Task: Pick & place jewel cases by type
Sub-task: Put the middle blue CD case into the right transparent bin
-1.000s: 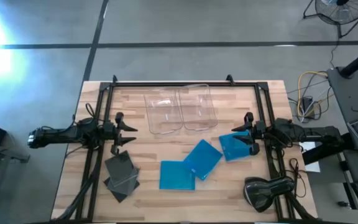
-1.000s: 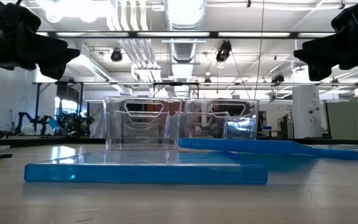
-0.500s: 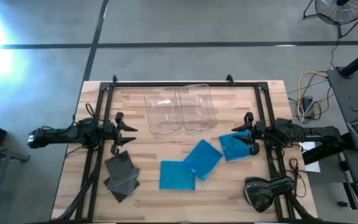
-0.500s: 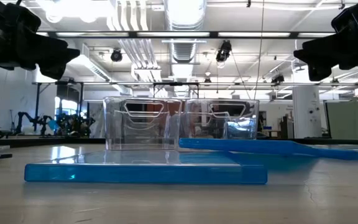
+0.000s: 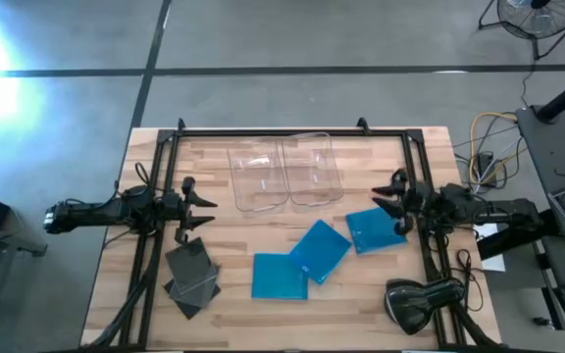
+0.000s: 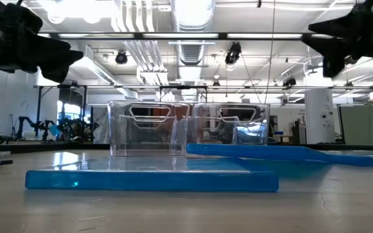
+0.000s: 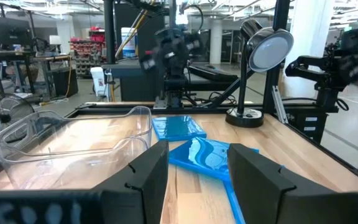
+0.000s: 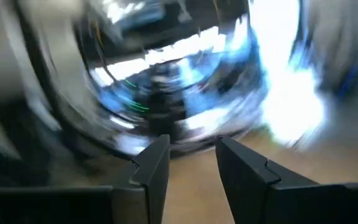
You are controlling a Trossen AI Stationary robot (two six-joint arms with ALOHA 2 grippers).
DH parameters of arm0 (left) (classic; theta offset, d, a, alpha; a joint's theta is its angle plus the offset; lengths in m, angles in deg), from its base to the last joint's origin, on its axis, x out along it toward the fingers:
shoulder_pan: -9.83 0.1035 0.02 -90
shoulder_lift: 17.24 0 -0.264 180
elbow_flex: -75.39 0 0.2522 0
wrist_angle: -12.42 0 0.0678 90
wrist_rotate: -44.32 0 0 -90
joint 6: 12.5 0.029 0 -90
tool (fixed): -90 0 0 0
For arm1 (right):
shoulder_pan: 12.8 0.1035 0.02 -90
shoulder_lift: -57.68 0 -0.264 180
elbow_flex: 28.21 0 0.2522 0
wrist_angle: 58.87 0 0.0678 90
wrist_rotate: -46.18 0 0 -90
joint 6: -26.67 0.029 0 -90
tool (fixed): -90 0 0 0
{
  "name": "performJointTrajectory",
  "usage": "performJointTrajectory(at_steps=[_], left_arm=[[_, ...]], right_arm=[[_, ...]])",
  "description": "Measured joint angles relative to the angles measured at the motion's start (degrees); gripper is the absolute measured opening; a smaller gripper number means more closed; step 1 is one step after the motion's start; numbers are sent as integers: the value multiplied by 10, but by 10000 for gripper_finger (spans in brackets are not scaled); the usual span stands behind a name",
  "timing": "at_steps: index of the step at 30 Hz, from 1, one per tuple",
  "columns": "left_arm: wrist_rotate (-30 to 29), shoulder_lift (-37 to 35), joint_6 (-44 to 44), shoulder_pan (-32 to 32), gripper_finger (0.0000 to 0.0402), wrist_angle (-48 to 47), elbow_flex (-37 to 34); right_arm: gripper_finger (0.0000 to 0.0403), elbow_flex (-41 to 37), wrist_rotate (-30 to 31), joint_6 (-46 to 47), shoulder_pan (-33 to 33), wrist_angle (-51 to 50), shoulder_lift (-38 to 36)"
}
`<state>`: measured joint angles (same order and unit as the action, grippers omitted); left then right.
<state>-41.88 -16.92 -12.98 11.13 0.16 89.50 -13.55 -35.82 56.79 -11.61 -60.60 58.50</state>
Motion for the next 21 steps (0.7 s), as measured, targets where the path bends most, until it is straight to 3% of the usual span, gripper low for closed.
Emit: performJointTrajectory(at_steps=[2,5,9,15,18,21], left_arm=[[0,1,0,0,147,0,0],[0,4,0,0,147,0,0],[-42,13,-16,0,147,34,0],[-126,20,-445,1,147,253,0],[-221,21,-488,1,147,331,0],[-262,20,-489,1,147,390,0]], right_arm=[[121,-3,17,132,0,-11,20],[121,-4,19,224,6,-23,67],[120,-3,35,387,7,66,124],[121,-3,79,423,7,222,199],[120,-3,115,446,4,226,242],[121,-2,103,536,5,201,297]])
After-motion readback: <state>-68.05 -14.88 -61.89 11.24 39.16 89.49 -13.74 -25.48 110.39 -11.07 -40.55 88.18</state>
